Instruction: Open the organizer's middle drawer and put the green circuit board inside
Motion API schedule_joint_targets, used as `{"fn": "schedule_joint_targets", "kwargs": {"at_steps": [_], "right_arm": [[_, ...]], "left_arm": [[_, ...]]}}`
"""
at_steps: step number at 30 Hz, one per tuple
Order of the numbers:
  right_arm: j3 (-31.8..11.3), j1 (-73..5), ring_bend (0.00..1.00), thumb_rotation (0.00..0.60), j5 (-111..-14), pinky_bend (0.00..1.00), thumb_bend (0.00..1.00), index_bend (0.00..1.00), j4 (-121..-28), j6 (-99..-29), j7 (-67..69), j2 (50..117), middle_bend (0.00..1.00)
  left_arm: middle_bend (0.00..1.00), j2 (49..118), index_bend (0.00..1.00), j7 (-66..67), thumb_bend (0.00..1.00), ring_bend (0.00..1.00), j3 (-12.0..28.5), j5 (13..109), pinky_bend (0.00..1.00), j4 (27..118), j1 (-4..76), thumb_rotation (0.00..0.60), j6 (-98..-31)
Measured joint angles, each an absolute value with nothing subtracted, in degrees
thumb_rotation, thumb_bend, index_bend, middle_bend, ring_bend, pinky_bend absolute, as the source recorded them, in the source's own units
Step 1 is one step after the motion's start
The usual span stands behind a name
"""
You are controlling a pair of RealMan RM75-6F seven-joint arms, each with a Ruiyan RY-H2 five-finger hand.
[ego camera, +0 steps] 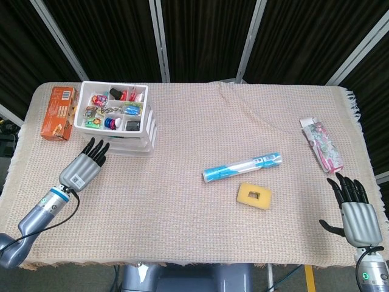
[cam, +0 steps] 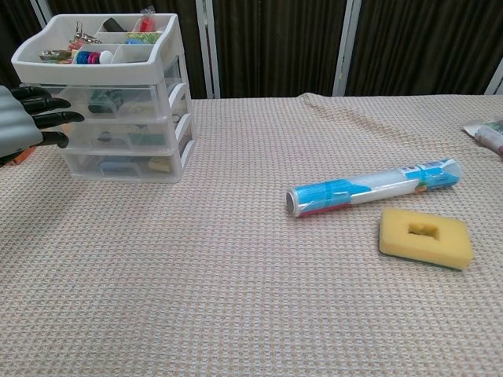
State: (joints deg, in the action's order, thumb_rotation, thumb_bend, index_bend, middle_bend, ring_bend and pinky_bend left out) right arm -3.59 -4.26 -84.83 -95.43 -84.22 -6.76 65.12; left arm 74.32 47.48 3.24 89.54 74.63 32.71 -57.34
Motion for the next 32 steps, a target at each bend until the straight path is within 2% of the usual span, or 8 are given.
{"fn": "schedule_joint_targets", "kwargs": {"at_steps": [11, 13, 15, 18, 21, 23, 29, 32], "right_arm": [[-3.61, -4.33, 0.00, 0.600, -84.61, 0.00, 0.00, 0.11, -95.49, -83.95, -6.68, 65.04, 0.00], [-3.63, -4.35, 0.00, 0.600, -84.48, 0.00, 0.00, 0.11, -95.42, -83.83, -6.60, 65.02, 0.00], [-3.63, -4.34, 0.00, 0.600, -84.43, 0.00, 0.00, 0.11, -95.46, -83.82, -6.55, 64.96, 0.00], [-3.64, -4.31, 0.00, 0.600, -84.60, 0.00, 0.00, 0.11, -95.44, -84.02, -6.67, 64.98, 0.00], [-3.64, -4.32, 0.00, 0.600, -84.82, 0.00, 0.00, 0.10, -95.45, -84.21, -6.98, 65.10, 0.00], [-3.66, -4.34, 0.00, 0.600, -85.17, 0.00, 0.00, 0.10, -95.27, -84.49, -7.38, 65.22, 0.00], [-3.87, -4.42, 0.00, 0.600, -86.88, 0.00, 0.00, 0.10, -93.98, -86.13, -8.09, 66.18, 0.00], [-3.99, -4.33, 0.00, 0.600, -87.21, 0.00, 0.00, 0.10, -93.52, -86.77, -7.94, 66.61, 0.00]], "left_arm": [[0.00, 73.18, 0.23, 46.37, 0.99, 0.00, 3.19, 86.54, 0.09, 77.58, 32.06, 0.600, -57.56], [0.00, 72.48, 0.22, 45.11, 0.81, 0.00, 2.65, 87.27, 0.09, 79.01, 31.44, 0.600, -58.88], [0.00, 71.47, 0.21, 43.29, 0.45, 0.00, 1.90, 88.65, 0.10, 80.80, 30.48, 0.600, -61.19], [0.00, 70.07, 0.16, 40.35, 0.19, 0.00, 0.96, 90.59, 0.08, 83.46, 28.42, 0.600, -65.98], [0.00, 68.97, 0.03, 36.68, 0.05, 0.00, 0.23, 92.12, 0.02, 86.37, 25.49, 0.600, -72.23], [0.00, 68.34, 0.00, 33.30, 0.01, 0.00, -0.28, 92.68, 0.00, 88.78, 22.81, 0.600, -76.99], [0.00, 66.10, 0.00, 25.33, 0.00, 0.00, -2.04, 91.20, 0.00, 97.17, 15.50, 0.600, -84.24], [0.00, 65.84, 0.00, 22.70, 0.00, 0.00, -2.66, 90.84, 0.00, 97.74, 12.27, 0.600, -88.11]]}}
